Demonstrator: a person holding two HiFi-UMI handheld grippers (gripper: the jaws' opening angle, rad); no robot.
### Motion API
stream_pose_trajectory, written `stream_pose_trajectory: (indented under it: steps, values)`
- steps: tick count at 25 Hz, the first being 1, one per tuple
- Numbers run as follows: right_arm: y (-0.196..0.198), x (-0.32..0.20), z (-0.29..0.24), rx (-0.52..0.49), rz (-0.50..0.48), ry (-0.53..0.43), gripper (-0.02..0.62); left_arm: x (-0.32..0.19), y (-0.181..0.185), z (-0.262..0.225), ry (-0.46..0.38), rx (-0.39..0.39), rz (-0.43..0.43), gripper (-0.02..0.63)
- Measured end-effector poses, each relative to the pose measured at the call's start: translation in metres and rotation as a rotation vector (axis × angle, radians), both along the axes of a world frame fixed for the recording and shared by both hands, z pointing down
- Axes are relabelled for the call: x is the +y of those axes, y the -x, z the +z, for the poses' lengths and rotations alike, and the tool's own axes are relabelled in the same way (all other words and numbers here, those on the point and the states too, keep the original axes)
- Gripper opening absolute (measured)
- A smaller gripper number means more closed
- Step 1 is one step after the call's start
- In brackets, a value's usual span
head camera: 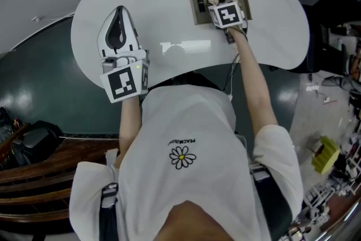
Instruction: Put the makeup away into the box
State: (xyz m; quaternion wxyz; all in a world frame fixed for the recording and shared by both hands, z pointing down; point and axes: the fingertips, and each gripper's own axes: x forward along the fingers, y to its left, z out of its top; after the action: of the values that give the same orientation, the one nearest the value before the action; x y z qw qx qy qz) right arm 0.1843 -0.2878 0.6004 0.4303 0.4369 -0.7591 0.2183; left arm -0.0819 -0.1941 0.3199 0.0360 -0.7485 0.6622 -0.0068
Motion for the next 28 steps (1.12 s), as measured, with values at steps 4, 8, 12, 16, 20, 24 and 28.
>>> stream_pose_trajectory:
  steps: [4,8,12,16,20,24,28]
  values:
    - [0.002,0.002,0.002,0.01,-0.003,0.003,0.227,-0.002,-0.003,0.002,0.0,0.001,0.012,0.02]
    - [0.004,0.006,0.005,0.062,-0.041,-0.005,0.227,-0.004,-0.008,0.001,-0.004,0.001,0.02,0.02]
    - [0.004,0.004,0.004,0.05,-0.044,-0.019,0.233,-0.006,-0.012,-0.002,-0.01,0.006,0.03,0.02]
    - [0.003,0.005,0.0,0.036,-0.031,-0.032,0.238,-0.007,-0.012,0.002,-0.002,0.001,0.034,0.02]
    - [0.0,-0.006,-0.033,0.018,0.001,-0.158,0.238,-0.01,-0.01,0.001,0.014,0.001,0.025,0.02]
    - [-0.001,-0.016,-0.086,-0.047,0.052,-0.303,0.219,-0.014,-0.02,-0.004,-0.012,0.003,0.064,0.02]
    - [-0.002,-0.014,-0.144,-0.081,0.09,-0.467,0.146,-0.015,-0.03,-0.008,-0.021,0.008,0.097,0.02]
